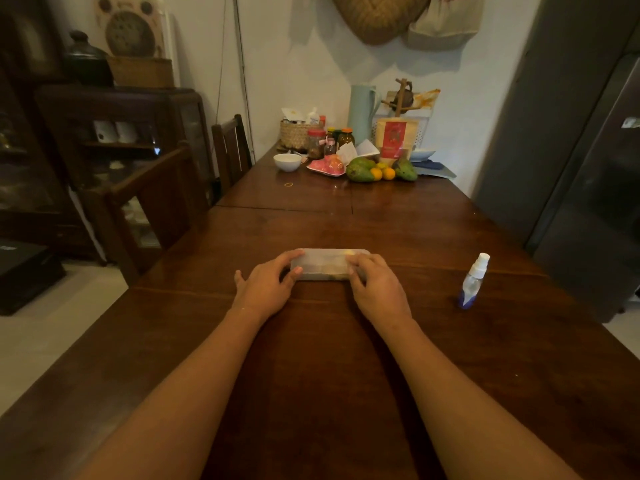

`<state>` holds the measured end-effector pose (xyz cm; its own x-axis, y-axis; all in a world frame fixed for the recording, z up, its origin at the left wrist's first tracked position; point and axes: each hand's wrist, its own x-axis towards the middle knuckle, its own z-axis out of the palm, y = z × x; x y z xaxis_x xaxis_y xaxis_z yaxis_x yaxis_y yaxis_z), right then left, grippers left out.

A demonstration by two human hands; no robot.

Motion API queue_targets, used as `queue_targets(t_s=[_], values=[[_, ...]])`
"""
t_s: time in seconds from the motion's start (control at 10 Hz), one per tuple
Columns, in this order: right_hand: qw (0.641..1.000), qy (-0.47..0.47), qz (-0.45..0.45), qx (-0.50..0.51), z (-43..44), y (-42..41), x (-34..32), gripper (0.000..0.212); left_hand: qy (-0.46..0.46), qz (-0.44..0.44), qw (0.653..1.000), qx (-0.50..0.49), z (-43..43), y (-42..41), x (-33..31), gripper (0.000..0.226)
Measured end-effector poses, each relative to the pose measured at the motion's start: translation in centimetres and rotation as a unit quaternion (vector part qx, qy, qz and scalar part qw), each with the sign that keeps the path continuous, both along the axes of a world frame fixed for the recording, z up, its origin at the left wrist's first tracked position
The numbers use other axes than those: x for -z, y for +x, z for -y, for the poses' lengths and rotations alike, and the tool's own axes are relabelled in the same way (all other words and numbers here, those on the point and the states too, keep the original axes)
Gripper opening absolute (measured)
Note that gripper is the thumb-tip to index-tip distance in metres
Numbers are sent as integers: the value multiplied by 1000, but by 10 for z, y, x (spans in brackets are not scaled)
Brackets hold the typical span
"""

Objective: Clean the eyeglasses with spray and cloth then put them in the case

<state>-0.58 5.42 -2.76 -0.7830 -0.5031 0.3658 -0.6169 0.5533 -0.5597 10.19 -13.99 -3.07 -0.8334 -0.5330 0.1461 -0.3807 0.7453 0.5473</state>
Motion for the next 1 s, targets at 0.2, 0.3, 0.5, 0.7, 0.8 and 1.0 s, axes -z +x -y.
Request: queue_targets(t_s=[0.2,0.3,0.5,0.7,0.8,1.0], values=[[998,53,-8,23,0,-5,0,30,4,-3,1000,8,5,-3,-2,38],[999,16,-3,45,1,-11,0,21,-12,-3,999,33,7,-5,-2,37],[994,-41,33,92,1,-17,2,5,-43,12,995,94,11,-17,0,37],[990,-73,47,108,-7,-12,-2,16,-52,13,989,136,15,-19,4,42],[989,-73,48,116,-11,-12,-4,16,-53,24,989,138,9,-16,0,43],[978,-178,27,103,-18,-18,-4,12,247,-45,958,139,22,-33,-29,55]])
